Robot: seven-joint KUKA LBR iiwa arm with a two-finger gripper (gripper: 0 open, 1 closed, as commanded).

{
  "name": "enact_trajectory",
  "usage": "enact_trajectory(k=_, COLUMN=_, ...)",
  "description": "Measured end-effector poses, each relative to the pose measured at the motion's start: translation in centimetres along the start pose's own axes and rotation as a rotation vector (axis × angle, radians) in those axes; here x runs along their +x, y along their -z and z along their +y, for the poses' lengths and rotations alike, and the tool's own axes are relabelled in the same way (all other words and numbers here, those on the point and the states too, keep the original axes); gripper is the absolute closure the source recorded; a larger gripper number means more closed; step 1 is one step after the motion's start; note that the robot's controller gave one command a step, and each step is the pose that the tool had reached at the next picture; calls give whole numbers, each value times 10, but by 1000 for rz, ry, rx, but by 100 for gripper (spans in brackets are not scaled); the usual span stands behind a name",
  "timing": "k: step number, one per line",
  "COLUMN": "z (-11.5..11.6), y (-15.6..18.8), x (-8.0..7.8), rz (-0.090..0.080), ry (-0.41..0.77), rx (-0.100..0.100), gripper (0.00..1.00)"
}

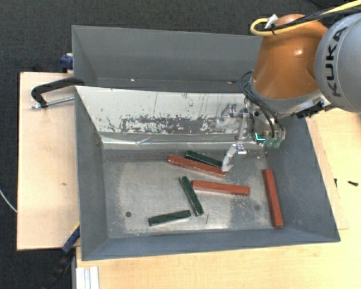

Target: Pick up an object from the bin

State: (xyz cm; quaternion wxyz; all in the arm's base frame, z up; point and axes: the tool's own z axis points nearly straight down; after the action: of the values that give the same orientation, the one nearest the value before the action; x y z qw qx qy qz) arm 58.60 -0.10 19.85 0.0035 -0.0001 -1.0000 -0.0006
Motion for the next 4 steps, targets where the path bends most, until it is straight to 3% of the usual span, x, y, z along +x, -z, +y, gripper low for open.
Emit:
enact_trajectory(k=1, z=0, y=5, x=-2, rz=-9, ry=0, rx=0, gripper=0)
enact_trajectory(k=2, z=-5, y=-35, x=0, rz=-13, ry=-80, rx=-1, gripper=0)
enact_trajectory(k=3, z=1, y=-122, x=12, rz=-10, ry=-119, rx=-2, gripper=100)
enact_trajectory(k=4, z=1, y=-122, x=12, rz=-10, ry=-119, rx=-2, gripper=100)
